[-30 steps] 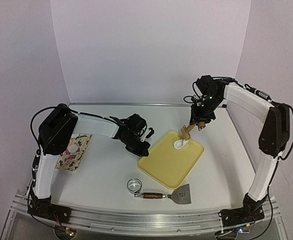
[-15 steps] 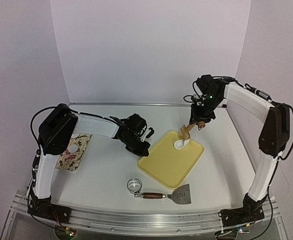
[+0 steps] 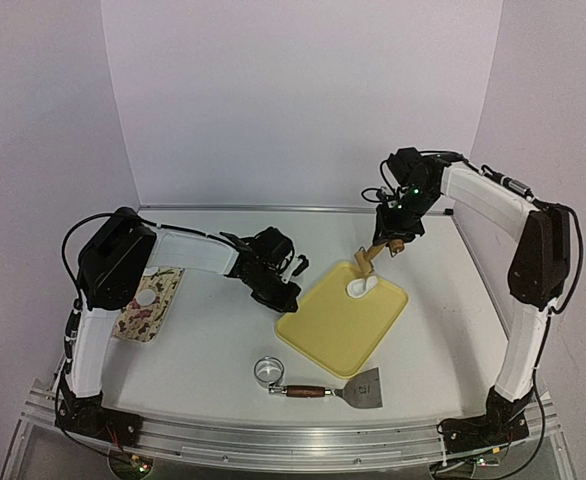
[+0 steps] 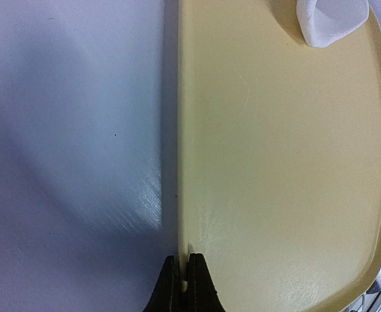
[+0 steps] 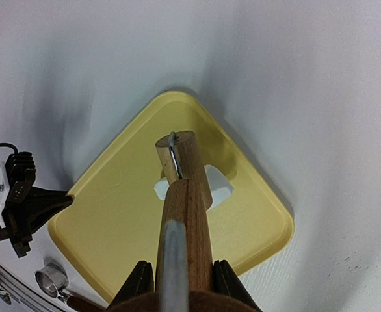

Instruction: Roll out the dumpling wrappers from the dough

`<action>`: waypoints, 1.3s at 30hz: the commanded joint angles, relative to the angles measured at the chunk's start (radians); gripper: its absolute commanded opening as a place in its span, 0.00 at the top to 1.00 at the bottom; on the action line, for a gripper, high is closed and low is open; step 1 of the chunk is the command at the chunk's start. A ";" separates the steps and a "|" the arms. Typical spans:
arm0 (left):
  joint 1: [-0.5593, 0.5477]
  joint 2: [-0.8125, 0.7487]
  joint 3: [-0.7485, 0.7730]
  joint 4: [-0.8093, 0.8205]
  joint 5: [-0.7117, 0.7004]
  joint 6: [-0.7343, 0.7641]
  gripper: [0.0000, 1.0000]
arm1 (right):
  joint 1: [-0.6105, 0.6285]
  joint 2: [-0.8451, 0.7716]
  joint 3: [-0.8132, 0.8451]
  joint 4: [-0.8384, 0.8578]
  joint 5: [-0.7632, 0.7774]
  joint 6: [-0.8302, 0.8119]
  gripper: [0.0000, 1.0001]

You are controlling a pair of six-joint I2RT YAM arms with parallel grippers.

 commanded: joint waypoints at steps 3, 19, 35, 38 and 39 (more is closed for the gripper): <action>-0.002 0.054 0.010 -0.067 -0.018 0.017 1.00 | 0.004 0.040 0.087 0.017 -0.020 -0.023 1.00; -0.002 0.079 0.040 -0.085 -0.021 0.021 1.00 | 0.005 -0.008 -0.054 0.017 0.007 -0.020 1.00; 0.001 0.116 0.092 -0.112 -0.024 0.034 1.00 | 0.004 0.025 -0.002 0.015 0.080 0.035 1.00; 0.001 0.120 0.095 -0.114 -0.024 0.034 1.00 | 0.004 0.042 -0.020 0.014 0.042 0.043 1.00; 0.001 0.120 0.095 -0.115 -0.024 0.035 1.00 | 0.004 0.046 -0.028 0.013 0.032 0.046 1.00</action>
